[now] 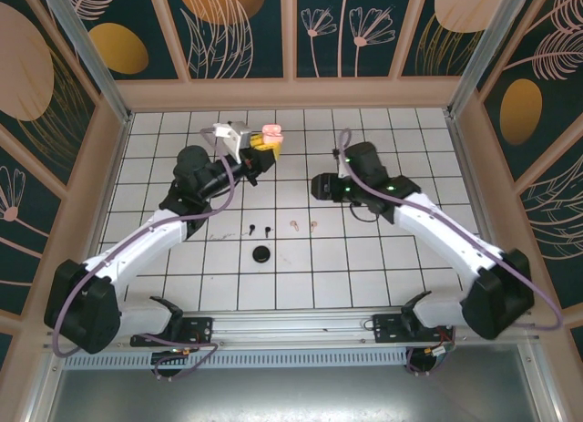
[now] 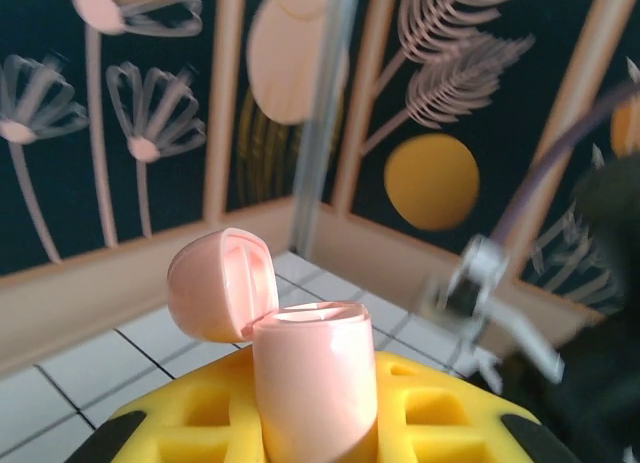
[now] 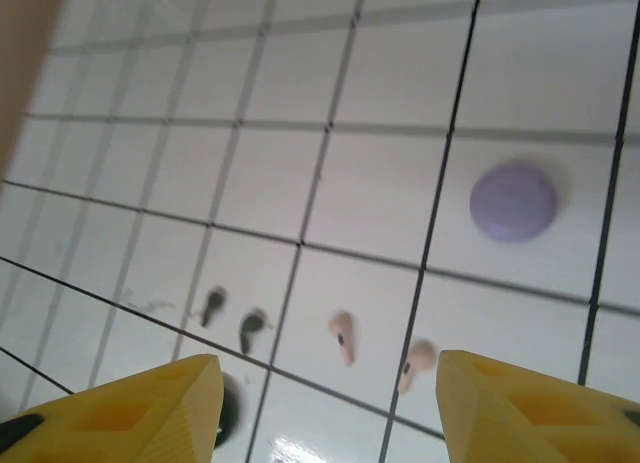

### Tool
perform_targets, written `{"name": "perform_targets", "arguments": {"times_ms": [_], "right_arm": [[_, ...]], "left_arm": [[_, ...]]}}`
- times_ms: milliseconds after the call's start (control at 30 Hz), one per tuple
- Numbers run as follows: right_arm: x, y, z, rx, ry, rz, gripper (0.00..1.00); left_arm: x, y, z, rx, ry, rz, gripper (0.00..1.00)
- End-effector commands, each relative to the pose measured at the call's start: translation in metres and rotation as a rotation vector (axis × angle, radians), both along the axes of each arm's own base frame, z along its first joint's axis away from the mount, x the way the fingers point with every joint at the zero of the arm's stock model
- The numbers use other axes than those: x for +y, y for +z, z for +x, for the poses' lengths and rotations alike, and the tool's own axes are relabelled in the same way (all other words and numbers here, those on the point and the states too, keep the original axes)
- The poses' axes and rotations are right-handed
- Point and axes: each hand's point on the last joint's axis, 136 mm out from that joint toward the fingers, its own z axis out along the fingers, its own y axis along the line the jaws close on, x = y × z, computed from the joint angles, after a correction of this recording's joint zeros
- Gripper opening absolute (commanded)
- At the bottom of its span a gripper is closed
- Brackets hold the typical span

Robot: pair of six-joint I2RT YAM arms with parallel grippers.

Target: Insert the wireless bluetooth earbuds into the charging case

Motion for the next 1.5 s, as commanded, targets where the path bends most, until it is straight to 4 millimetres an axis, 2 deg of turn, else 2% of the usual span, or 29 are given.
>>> {"name": "perform_targets", "arguments": {"times_ms": [0,133,267,567,733,967,1467], "right_arm": [[0.021,-0.023,0.004,0.045,-0.017,-0.013,0.56],[0.041,-0.065,0.004,0.118,0.029,-0.144,0.53],[0.054,-0.093,0.005,0.154,0.068,-0.276,0.5],[0.067,-0.133,0.006,0.199,0.109,-0.454,0.46],[0.068,-0.149,0.001,0.222,0.128,-0.5,0.45],[0.073,-0.16,-0.004,0.237,0.155,-0.517,0.44],[0.07,-0.171,-0.011,0.256,0.171,-0.545,0.36]], "left_arm": [[0.03,0.035,0.005,-0.083,0.16,-0.133,0.0],[0.038,0.042,0.003,-0.093,0.197,-0.161,0.0],[0.043,0.045,0.001,-0.099,0.213,-0.175,0.0],[0.054,0.058,-0.007,-0.131,0.242,-0.21,0.0],[0.056,0.061,-0.01,-0.14,0.245,-0.211,0.0],[0.055,0.063,-0.011,-0.139,0.24,-0.21,0.0],[0.053,0.06,-0.009,-0.13,0.23,-0.21,0.0]]}}
